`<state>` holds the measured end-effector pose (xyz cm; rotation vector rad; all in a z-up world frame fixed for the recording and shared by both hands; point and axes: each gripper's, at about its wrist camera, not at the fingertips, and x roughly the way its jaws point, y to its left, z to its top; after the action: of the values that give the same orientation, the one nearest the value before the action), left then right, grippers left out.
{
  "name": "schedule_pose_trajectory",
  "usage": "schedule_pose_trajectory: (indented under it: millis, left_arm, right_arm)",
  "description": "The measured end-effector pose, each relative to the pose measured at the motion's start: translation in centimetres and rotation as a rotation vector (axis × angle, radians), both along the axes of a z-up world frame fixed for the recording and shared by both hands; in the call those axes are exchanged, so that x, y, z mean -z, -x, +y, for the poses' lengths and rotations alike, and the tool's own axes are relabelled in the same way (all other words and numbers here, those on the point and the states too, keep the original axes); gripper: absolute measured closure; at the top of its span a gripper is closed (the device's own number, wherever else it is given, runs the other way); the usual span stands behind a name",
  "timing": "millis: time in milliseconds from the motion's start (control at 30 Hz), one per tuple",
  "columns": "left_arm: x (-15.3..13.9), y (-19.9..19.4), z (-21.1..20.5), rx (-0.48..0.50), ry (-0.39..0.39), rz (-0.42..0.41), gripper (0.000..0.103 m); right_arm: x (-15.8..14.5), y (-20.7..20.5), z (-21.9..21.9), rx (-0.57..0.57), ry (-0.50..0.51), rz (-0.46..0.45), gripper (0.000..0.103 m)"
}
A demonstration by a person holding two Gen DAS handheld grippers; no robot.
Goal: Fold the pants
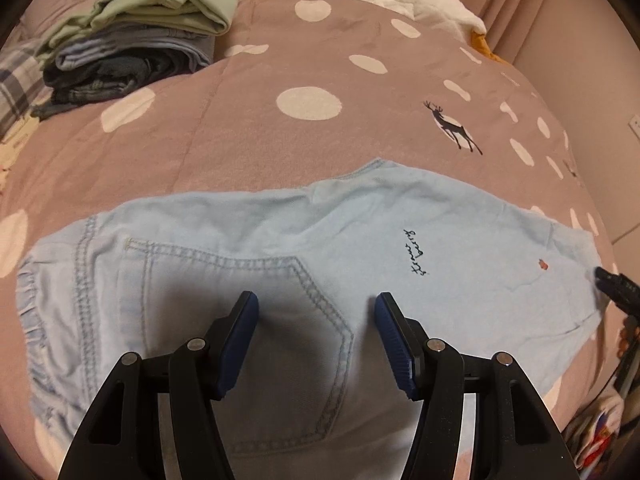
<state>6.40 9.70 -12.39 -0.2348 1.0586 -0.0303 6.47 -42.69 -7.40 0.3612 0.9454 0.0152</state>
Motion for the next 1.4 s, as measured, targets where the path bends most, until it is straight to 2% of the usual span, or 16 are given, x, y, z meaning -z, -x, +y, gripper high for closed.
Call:
schedule_pose_trajectory:
  millis: [100, 200, 267, 333, 600, 833, 867, 900, 933, 1000, 1067, 1200, 1300, 1400]
  left_arm:
    - [-0.7, 0.8, -0.7, 0.008, -0.04, -0.006, 0.043]
    - [-1.2, 1.3, -1.3, 0.005, -0.049, -0.01, 0.043]
    - [-1.5, 1.7, -1.9, 0.009, -0.044, -0.017, 0.034]
    - [-1.6, 1.8, -2.5, 0.013, -0.04, -0.014, 0.029]
    - [-1.6, 1.5, -5.5, 0.056, 0.015, 0.003, 0.029]
    - [-1.4, 1.2, -8.1, 0.099, 0.024, 0.02, 0.029]
    - [-1.4, 1.2, -8.3, 0.103, 0.024, 0.02, 0.029]
    - [-1.5, 1.1, -8.6, 0.109, 0.024, 0.02, 0.029]
    - [-1.5, 1.0, -8.9, 0.116, 0.023, 0.021, 0.029]
    - [-1.4, 0.9, -9.3, 0.126, 0.018, 0.024, 0.029]
    - [-1.3, 0.7, -9.7, 0.134, 0.017, 0.031, 0.029]
    - [-1.3, 0.5, -10.0, 0.135, 0.074, 0.041, 0.029]
    - [-1.9, 0.3, -9.8, 0.124, 0.204, 0.021, 0.029]
    - [-2.3, -0.2, -9.8, 0.123, 0.383, 0.005, 0.029]
  right_arm:
    - [-0.1, 2.3, -3.8, 0.099, -0.088, -0.04, 0.047]
    - [-0.2, 4.3, -5.5, 0.191, -0.067, -0.04, 0.041]
    - [0.4, 5.5, -6.2, 0.193, -0.134, -0.04, 0.041]
    - [1.1, 6.1, -6.7, 0.188, -0.168, -0.026, 0.04]
    - [2.9, 6.8, -5.5, 0.144, -0.312, -0.056, 0.037]
    - [3.7, 4.2, -4.9, 0.135, -0.395, -0.134, 0.039]
    - [3.6, 4.0, -4.8, 0.134, -0.387, -0.143, 0.042]
    - [3.6, 3.8, -4.8, 0.134, -0.378, -0.148, 0.055]
    - [3.8, 3.6, -4.8, 0.137, -0.375, -0.146, 0.073]
    - [4.0, 3.8, -5.1, 0.161, -0.387, -0.143, 0.089]
    - [3.5, 4.2, -4.9, 0.159, -0.369, -0.174, 0.093]
    - [0.0, 4.6, -2.7, 0.106, -0.225, -0.261, 0.096]
    - [-2.7, 4.9, 0.4, -0.002, -0.116, -0.328, 0.096]
    - [-4.8, 5.9, 5.1, -0.118, 0.043, -0.39, 0.095]
